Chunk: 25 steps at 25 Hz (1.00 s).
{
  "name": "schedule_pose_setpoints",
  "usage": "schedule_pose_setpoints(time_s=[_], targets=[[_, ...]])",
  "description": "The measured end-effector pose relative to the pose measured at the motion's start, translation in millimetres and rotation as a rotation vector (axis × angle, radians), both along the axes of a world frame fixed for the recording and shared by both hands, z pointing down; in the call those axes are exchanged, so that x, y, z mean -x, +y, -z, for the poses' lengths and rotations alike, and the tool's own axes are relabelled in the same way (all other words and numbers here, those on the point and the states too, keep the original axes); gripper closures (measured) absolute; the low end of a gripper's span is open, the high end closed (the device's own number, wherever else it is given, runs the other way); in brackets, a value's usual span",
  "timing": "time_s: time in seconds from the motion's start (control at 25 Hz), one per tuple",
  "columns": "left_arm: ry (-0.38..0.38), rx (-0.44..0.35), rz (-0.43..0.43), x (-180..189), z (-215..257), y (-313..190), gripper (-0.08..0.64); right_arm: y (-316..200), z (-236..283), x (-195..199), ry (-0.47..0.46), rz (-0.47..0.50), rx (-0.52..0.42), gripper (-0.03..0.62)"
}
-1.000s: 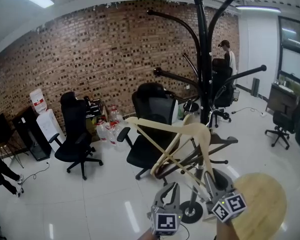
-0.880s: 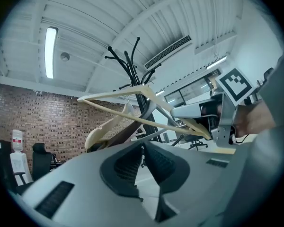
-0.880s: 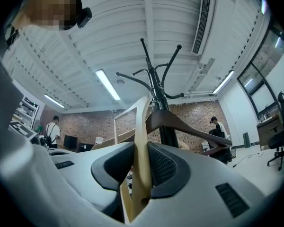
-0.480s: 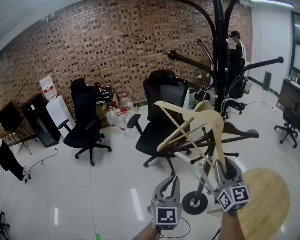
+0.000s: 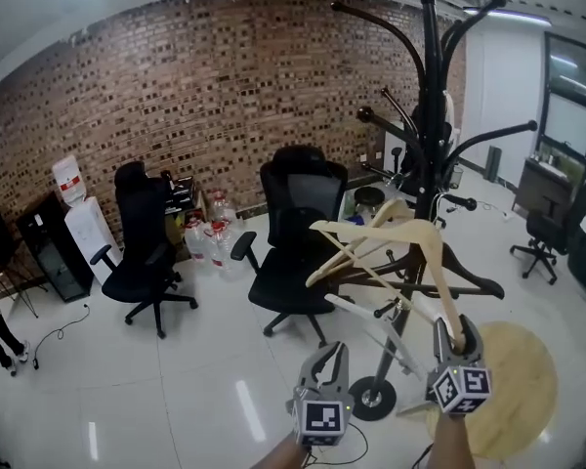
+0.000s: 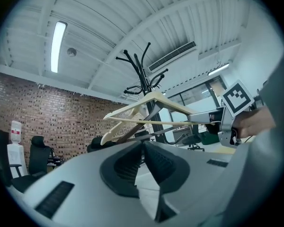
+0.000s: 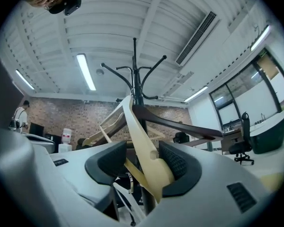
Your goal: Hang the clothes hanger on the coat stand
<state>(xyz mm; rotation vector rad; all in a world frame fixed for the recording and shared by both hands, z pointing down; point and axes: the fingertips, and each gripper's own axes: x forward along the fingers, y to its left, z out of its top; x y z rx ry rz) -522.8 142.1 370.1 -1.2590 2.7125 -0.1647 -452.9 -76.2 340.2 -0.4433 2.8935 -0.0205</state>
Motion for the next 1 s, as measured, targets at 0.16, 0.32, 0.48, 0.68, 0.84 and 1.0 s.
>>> schedule_pose_setpoints(time_s=[0.16,0.32,0.48,0.68,0.84,1.0], targets=[[0.009,0.001,-0.054,29.1,-10.8,40.3,0.525,39.1,-0.7,1.7,-0.015,-0.12,0.003,0.413],[0.038,0.01,-0.108,43.8,-25.6,61.9,0.525,54.9,-1.5,-9.4,-0.051,-0.218,0.039,0.394],[0.072,0.003,-0.184,49.1,-34.4,66.3,0.525,64.0,-2.3,-29.4,-0.088,-0.308,0.094,0.365],[0.119,0.015,-0.247,61.9,-59.1,64.8,0.525,80.8,-27.1,-29.4,-0.087,-0.314,0.164,0.336],[0.124,0.042,-0.275,58.4,-70.8,56.4,0.525,89.7,-57.9,-31.7,-0.036,-0.313,0.205,0.328],[0.142,0.061,-0.268,49.9,-81.1,34.2,0.526,89.4,-91.5,-26.7,0.057,-0.295,0.204,0.328]])
